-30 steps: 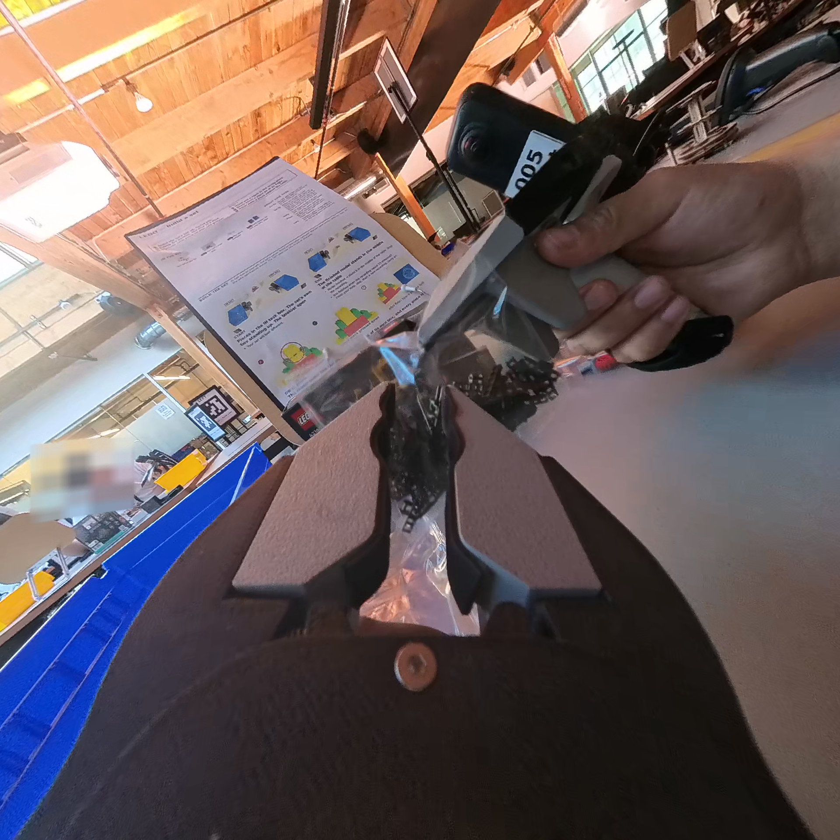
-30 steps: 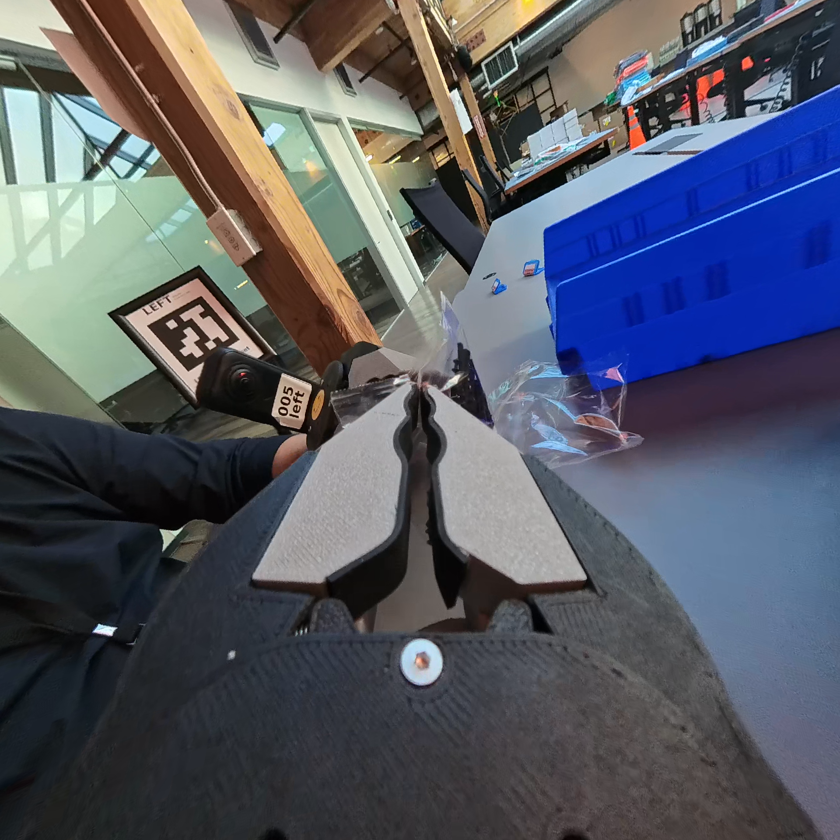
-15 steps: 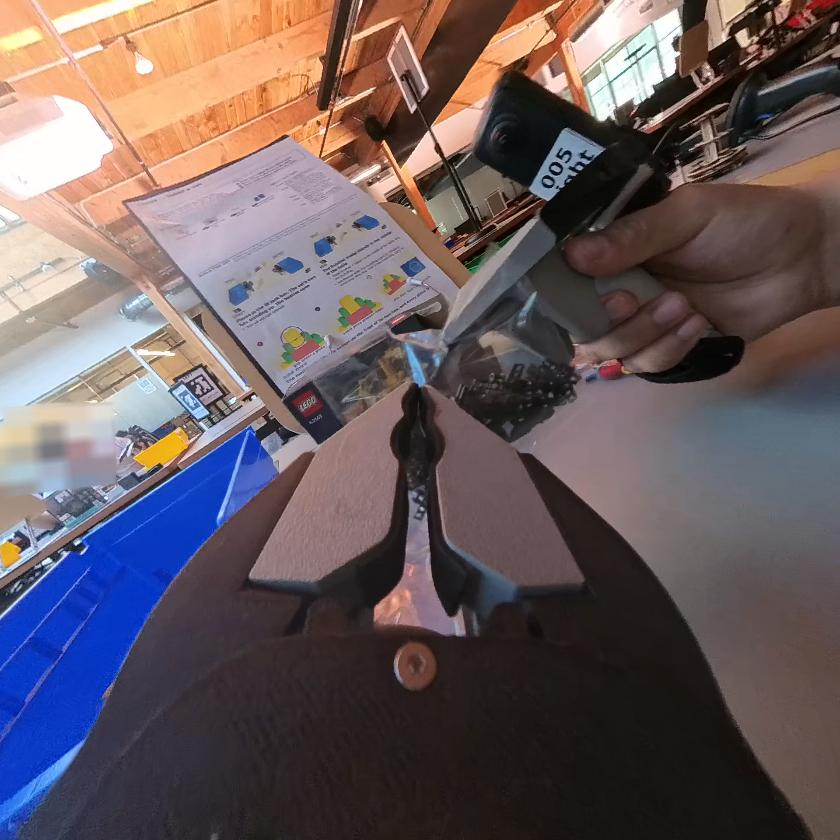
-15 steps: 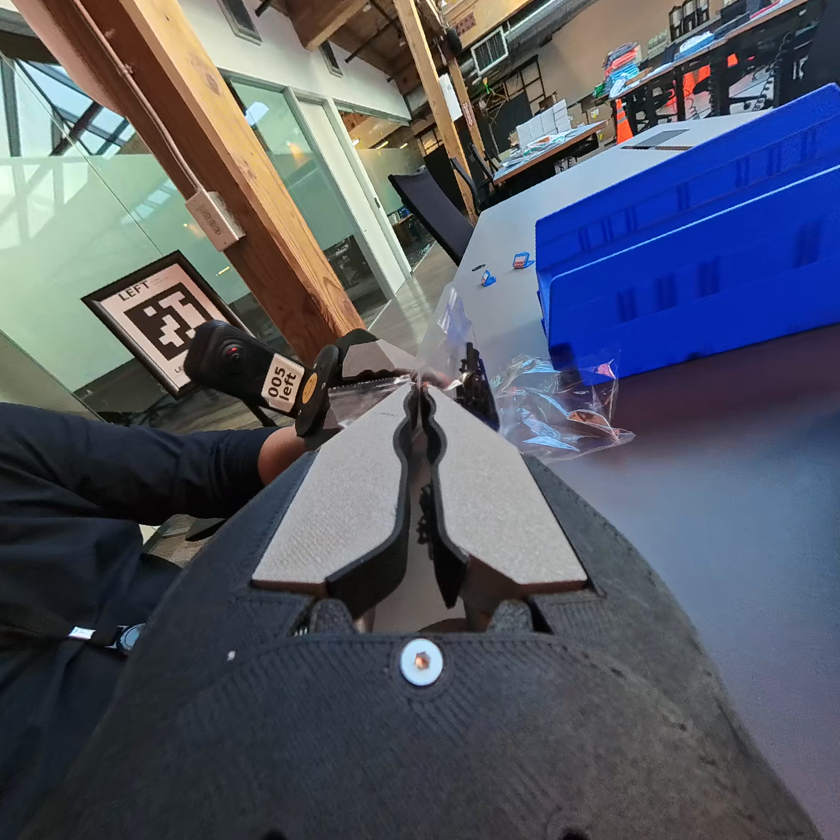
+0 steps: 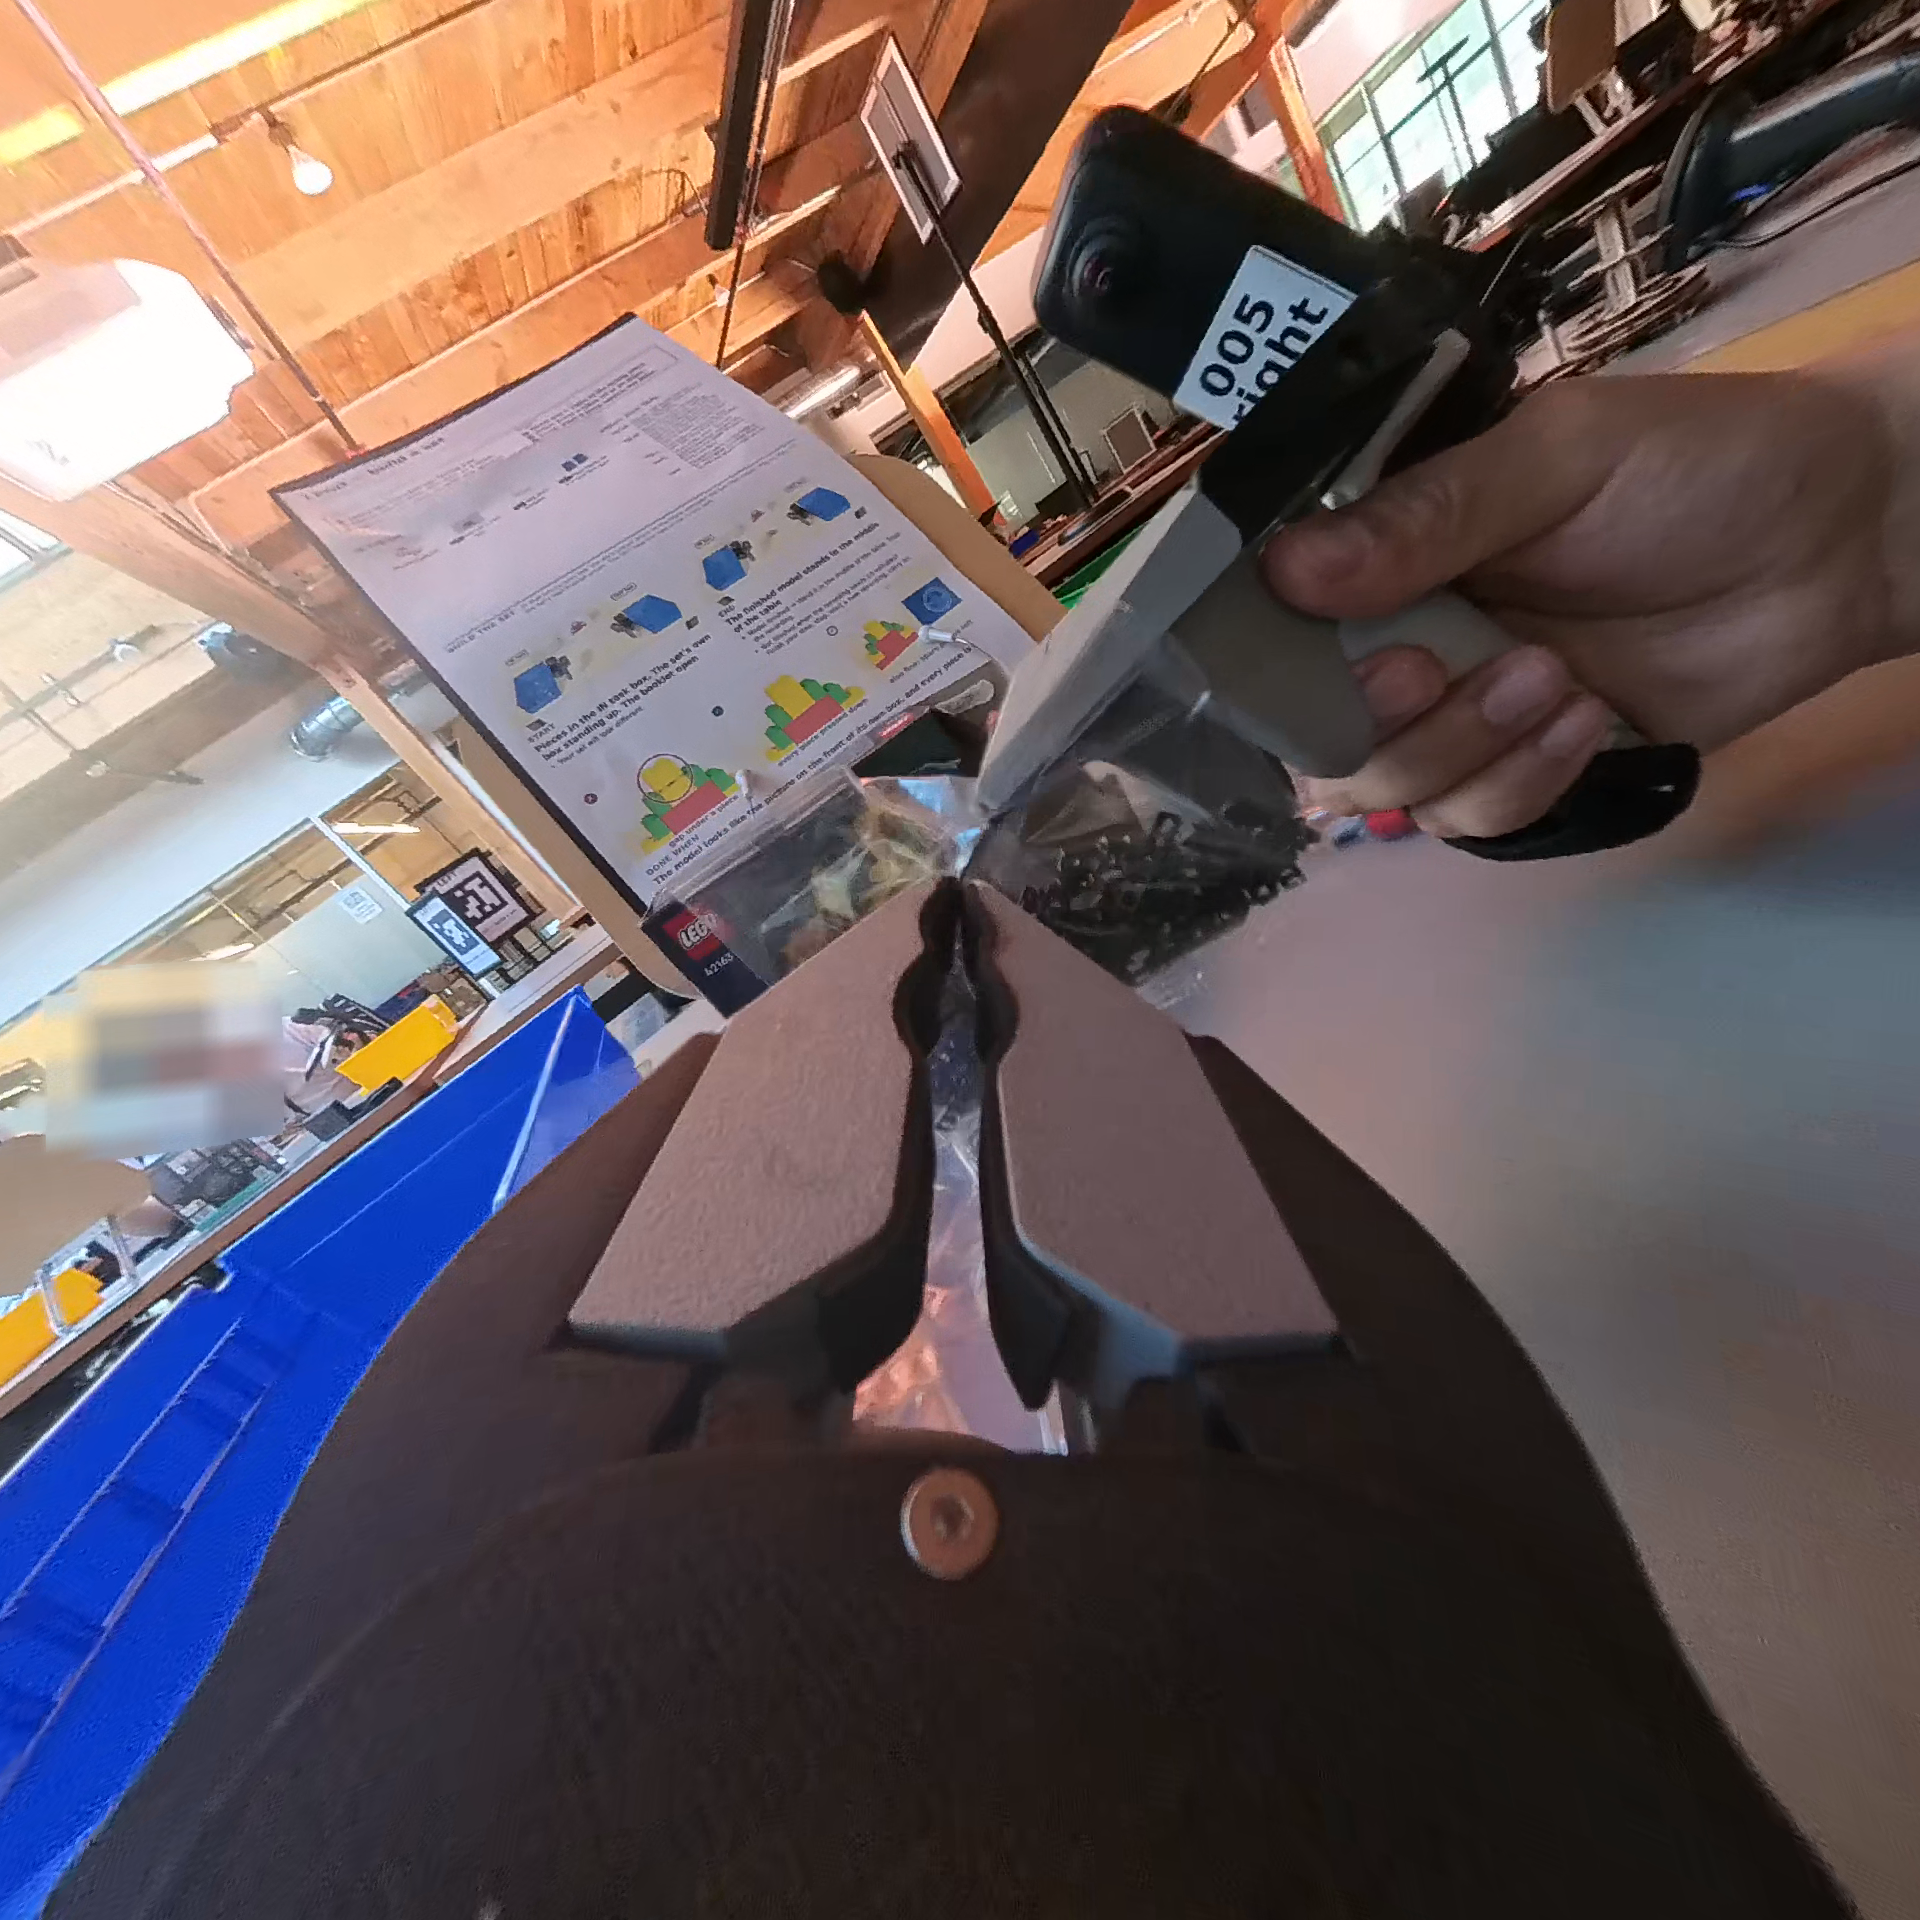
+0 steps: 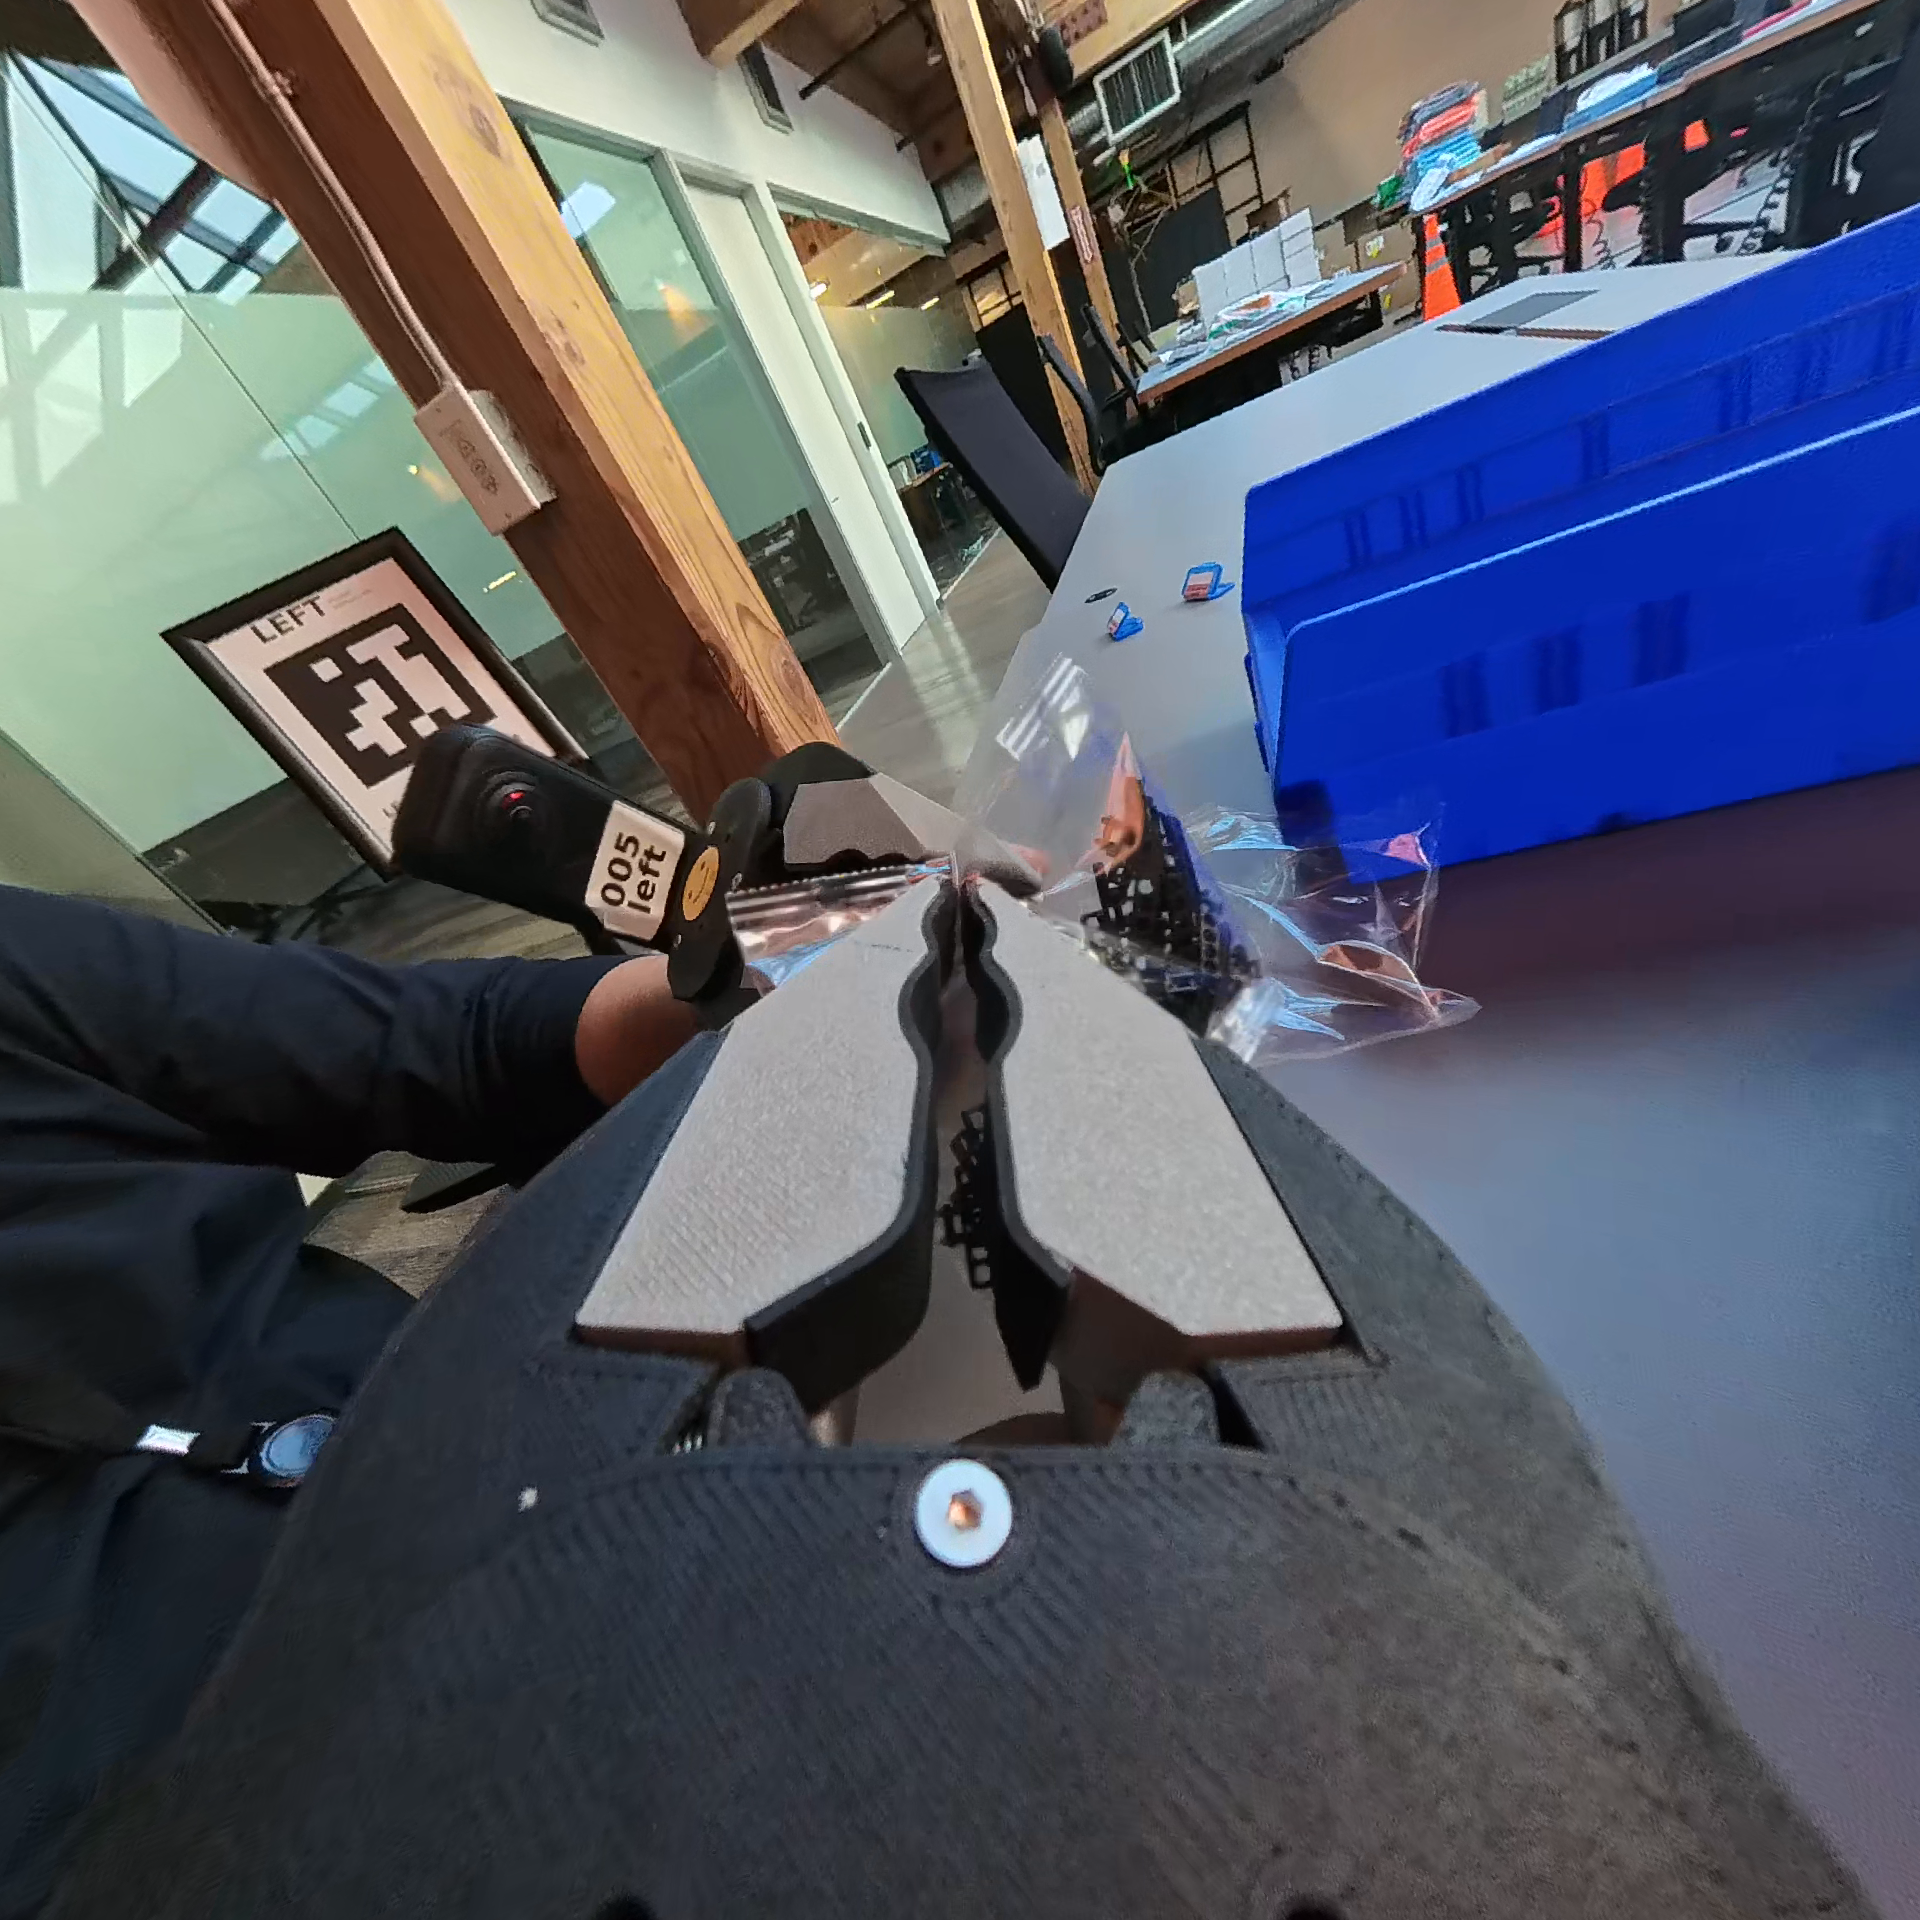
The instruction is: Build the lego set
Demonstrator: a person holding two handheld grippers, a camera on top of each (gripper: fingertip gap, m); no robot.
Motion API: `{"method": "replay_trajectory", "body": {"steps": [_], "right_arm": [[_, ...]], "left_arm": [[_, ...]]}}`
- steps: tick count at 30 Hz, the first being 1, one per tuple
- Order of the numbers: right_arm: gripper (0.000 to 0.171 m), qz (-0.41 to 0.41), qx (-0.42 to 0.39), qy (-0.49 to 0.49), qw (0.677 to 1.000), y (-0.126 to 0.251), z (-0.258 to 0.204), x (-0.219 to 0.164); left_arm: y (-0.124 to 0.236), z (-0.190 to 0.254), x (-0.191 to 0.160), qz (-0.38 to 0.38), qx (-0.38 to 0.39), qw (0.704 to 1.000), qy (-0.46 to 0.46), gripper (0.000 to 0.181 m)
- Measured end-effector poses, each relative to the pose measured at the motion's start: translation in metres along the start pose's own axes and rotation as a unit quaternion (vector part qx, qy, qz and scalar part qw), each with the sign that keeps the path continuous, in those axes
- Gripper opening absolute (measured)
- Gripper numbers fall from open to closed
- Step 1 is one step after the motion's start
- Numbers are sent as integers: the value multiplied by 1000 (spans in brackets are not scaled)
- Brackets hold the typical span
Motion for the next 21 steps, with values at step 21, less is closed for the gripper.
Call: {"method": "replay_trajectory", "body": {"steps": [21], "right_arm": [[0,6,5,5,1000,2,-1,2]], "left_arm": [[-1,2,-1,-8,-3,1000,1,28]]}}
Point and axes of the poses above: each gripper's, where its closed fingertips meet, y back along the fingers, x out of its top, z = x × y across the jaws, the point moved 3 cm from there along y, back along the fingers, and after that the axes turned 11 degrees about y, right-handed, at the moved point
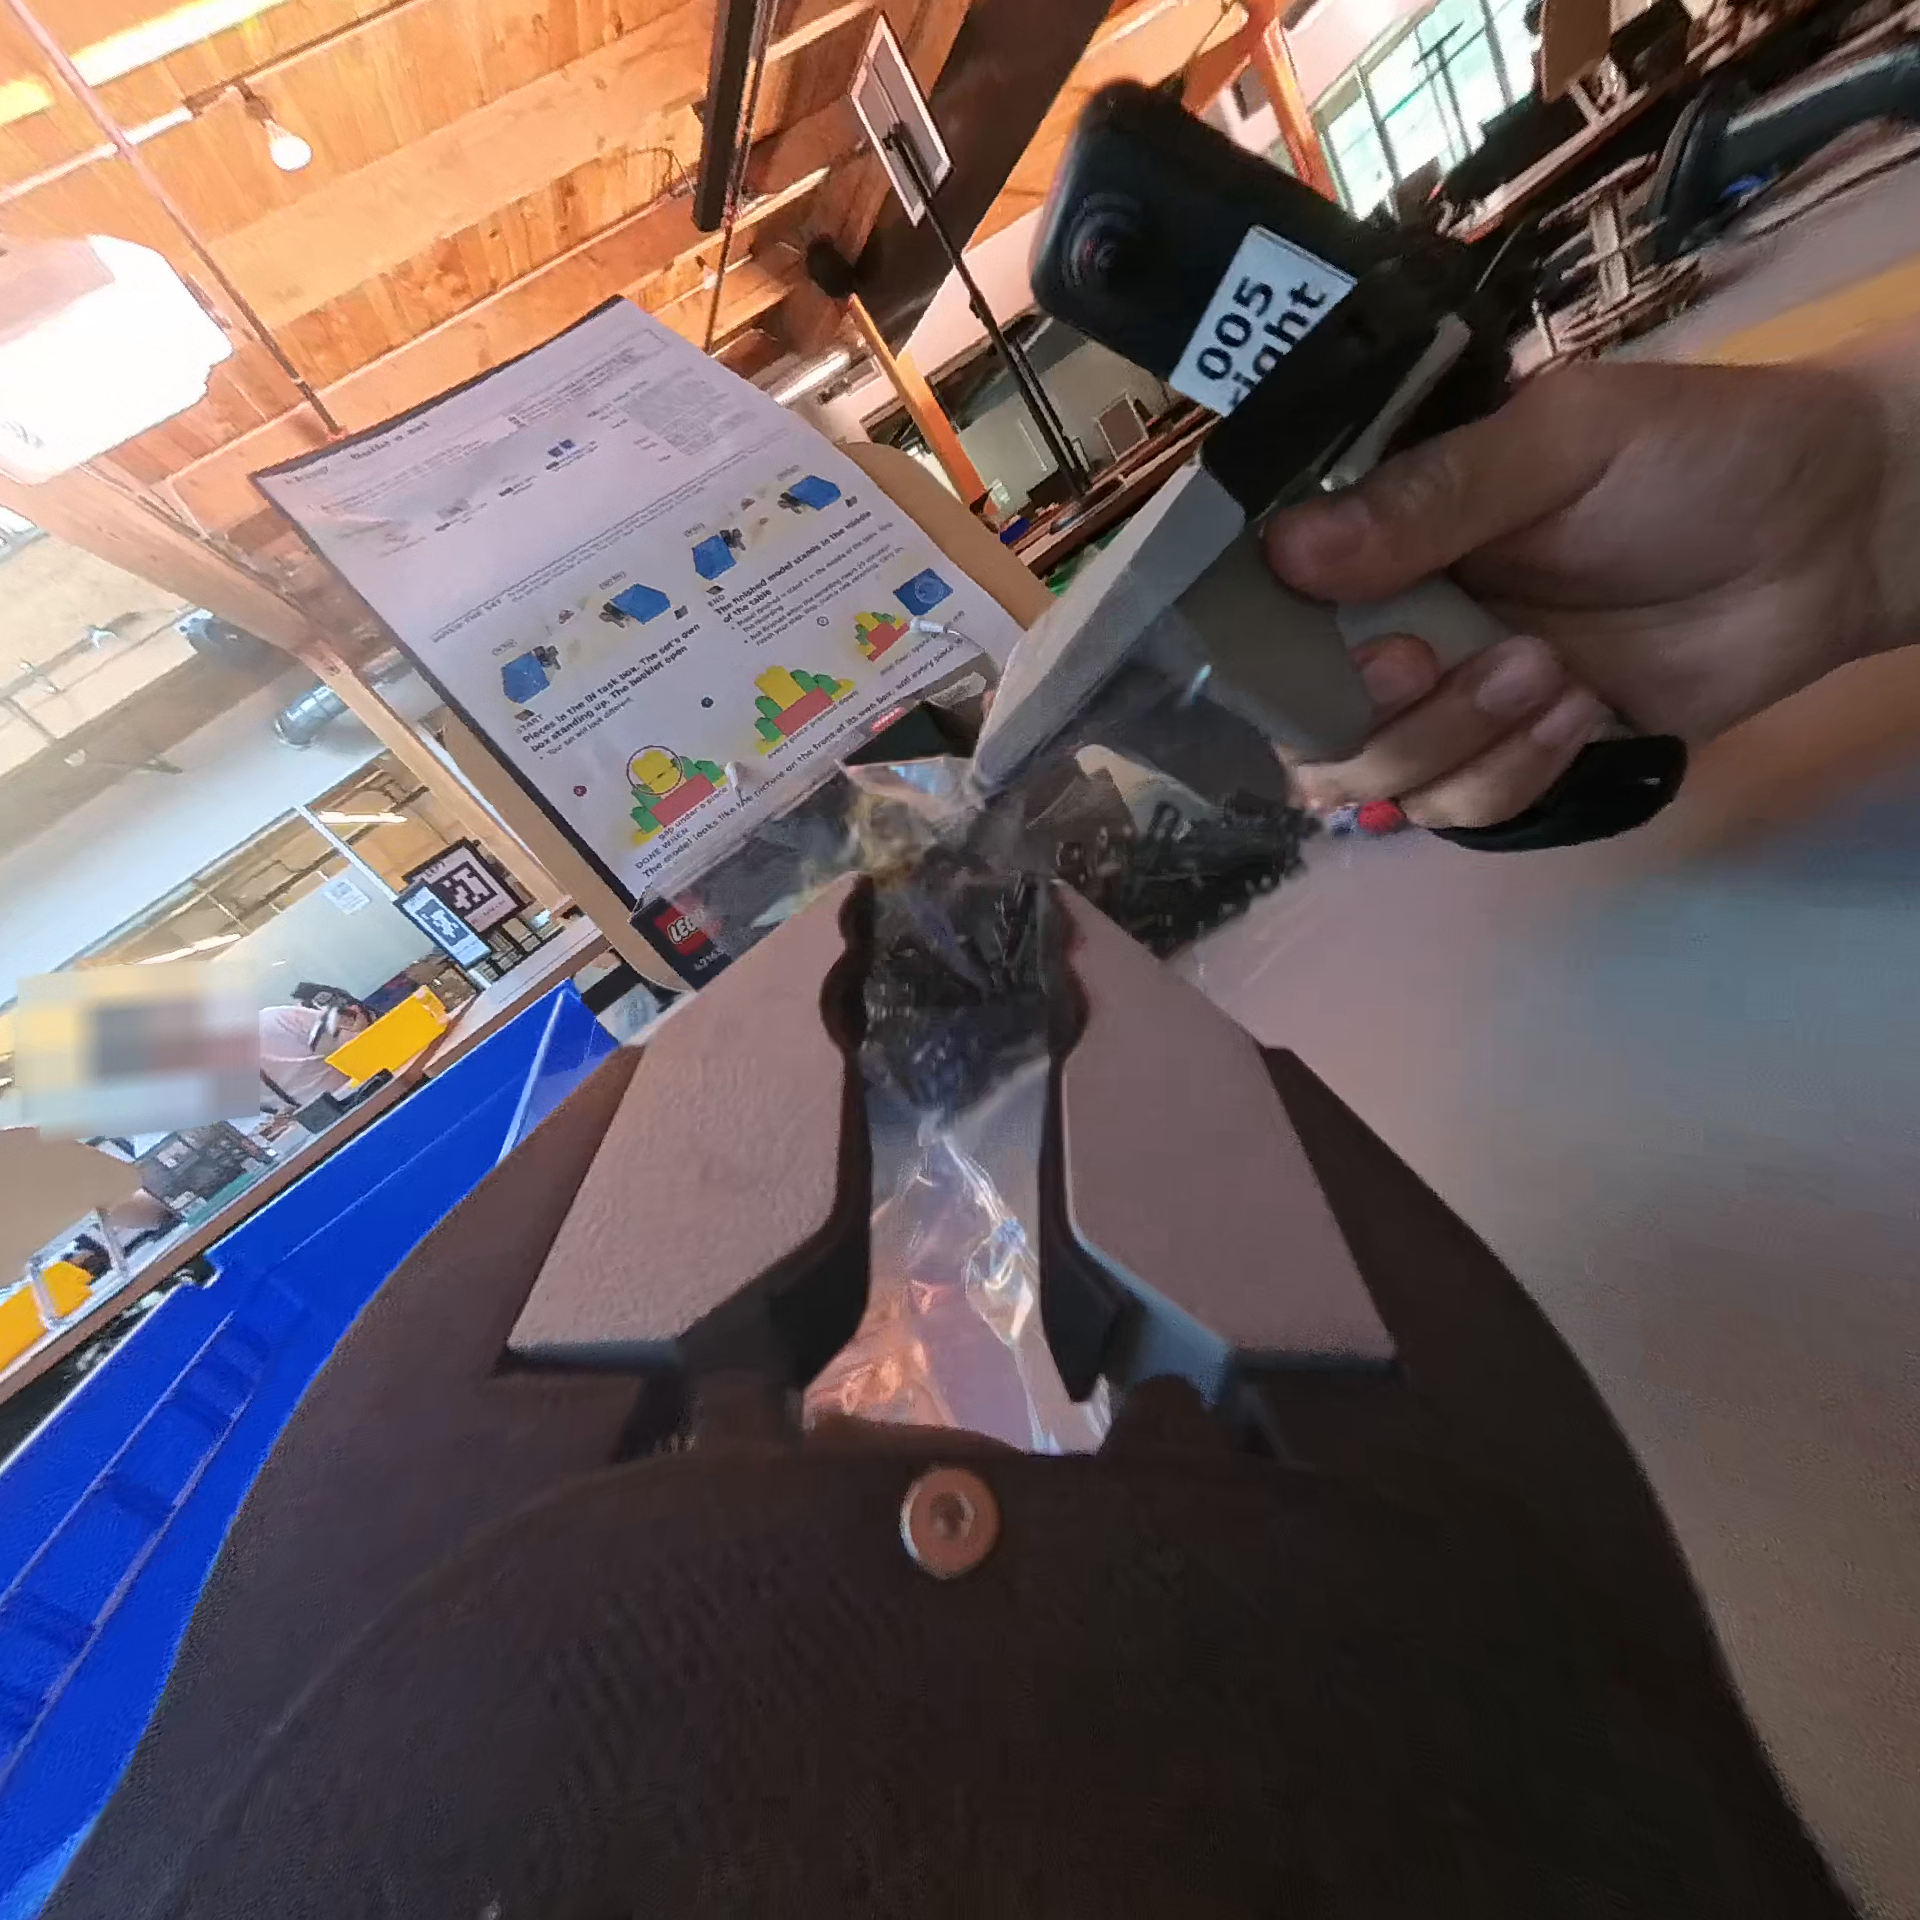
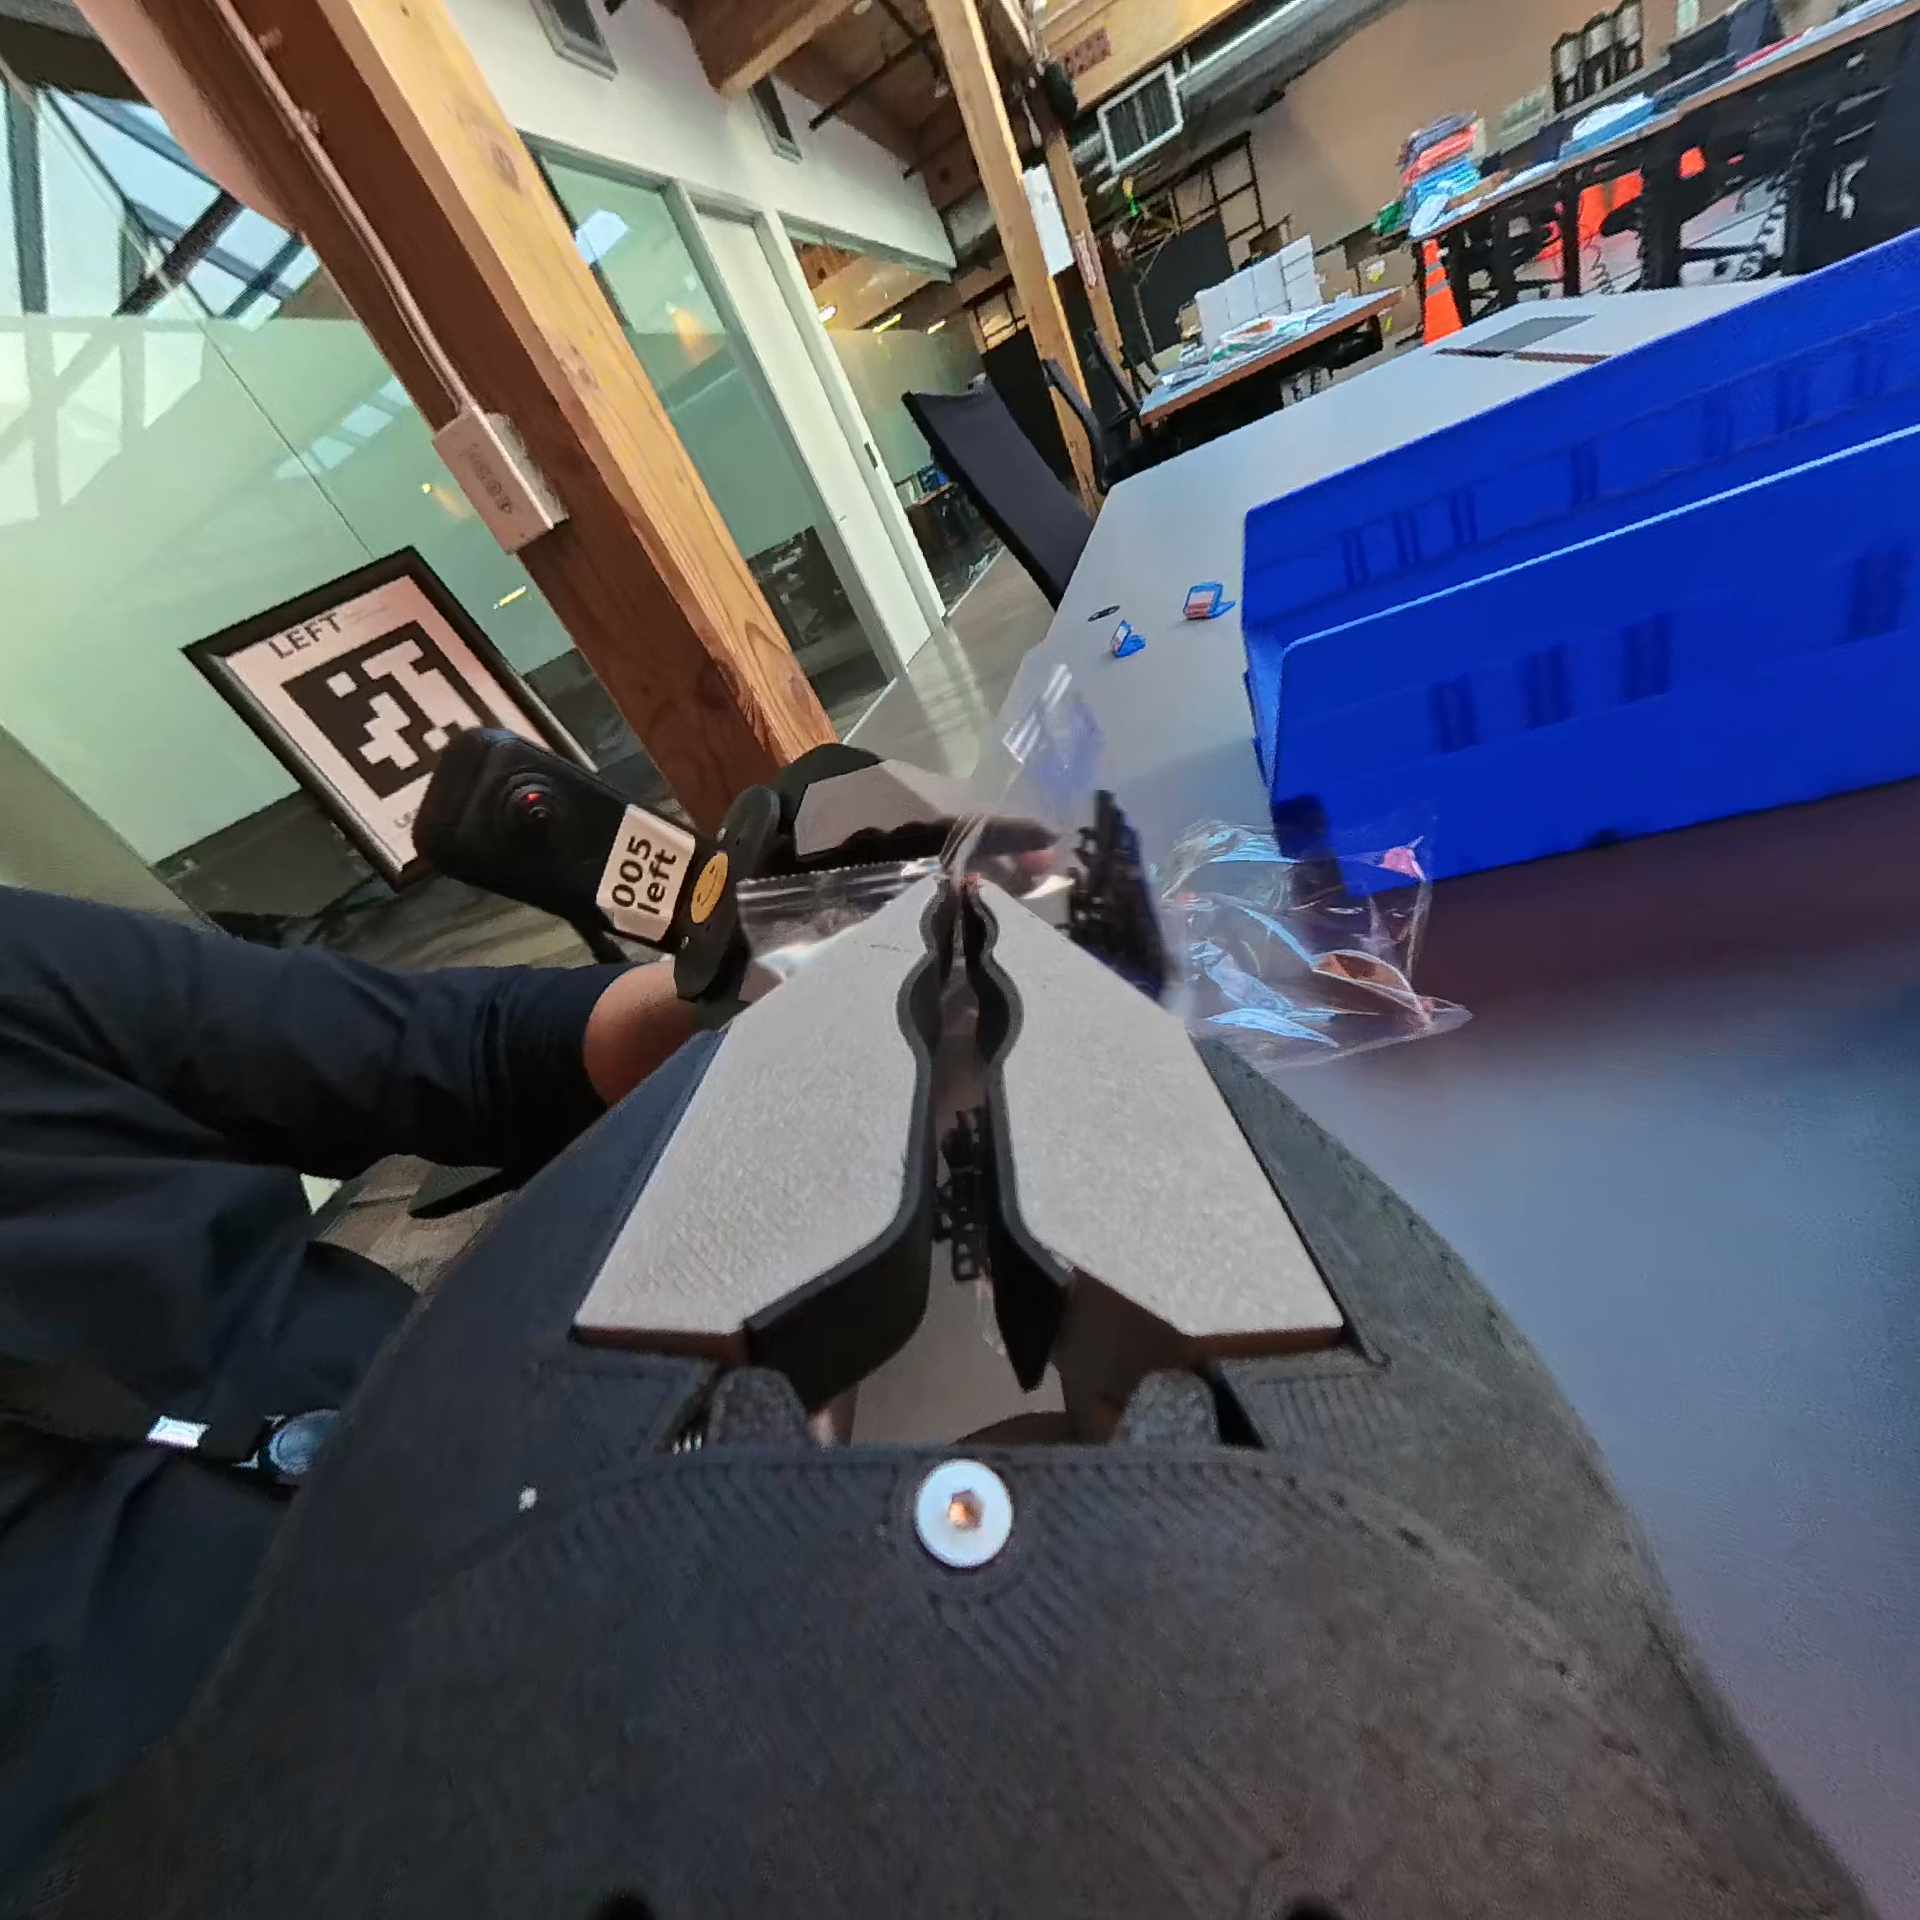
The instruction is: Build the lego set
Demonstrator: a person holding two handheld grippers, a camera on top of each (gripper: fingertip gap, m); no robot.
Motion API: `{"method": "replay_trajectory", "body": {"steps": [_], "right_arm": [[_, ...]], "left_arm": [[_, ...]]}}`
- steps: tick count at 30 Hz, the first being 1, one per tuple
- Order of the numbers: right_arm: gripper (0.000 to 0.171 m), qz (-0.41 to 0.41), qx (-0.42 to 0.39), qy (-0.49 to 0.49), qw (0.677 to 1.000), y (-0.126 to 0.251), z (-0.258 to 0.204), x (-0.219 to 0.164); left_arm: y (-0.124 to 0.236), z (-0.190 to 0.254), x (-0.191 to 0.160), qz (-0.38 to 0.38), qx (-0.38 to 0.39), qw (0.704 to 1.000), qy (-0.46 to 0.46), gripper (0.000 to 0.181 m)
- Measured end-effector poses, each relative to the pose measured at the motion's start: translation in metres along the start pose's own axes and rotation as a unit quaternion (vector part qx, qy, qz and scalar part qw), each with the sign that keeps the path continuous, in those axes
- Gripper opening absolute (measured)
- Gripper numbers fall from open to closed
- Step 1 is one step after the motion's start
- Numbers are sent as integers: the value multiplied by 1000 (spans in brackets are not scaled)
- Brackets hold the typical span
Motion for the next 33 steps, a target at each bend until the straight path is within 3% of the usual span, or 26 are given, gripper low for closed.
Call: {"method": "replay_trajectory", "body": {"steps": [2,4,5,18,29,33], "right_arm": [[0,-12,7,19,1000,-4,-5,-3],[0,-20,10,35,999,-6,-9,-4],[0,-20,14,37,999,-7,-10,-4],[0,35,-10,20,999,10,0,13],[0,30,-12,19,999,9,1,12],[0,33,-11,18,999,9,1,12]], "left_arm": [[0,2,0,-1,-3,1000,-8,29],[0,1,0,1,0,1000,-5,3],[0,-1,0,1,2,1000,2,0],[3,-2,3,8,-18,999,34,0],[3,-5,3,8,-4,999,34,0],[2,-6,2,7,-2,999,39,16]]}}
Point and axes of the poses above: each gripper's, where its closed fingertips meet, y back along the fingers, x out of its top, z = x × y across the jaws, the point moved 3 cm from there along y, back along the fingers, and after that the axes turned 11 degrees about y, right-handed, at the moved point
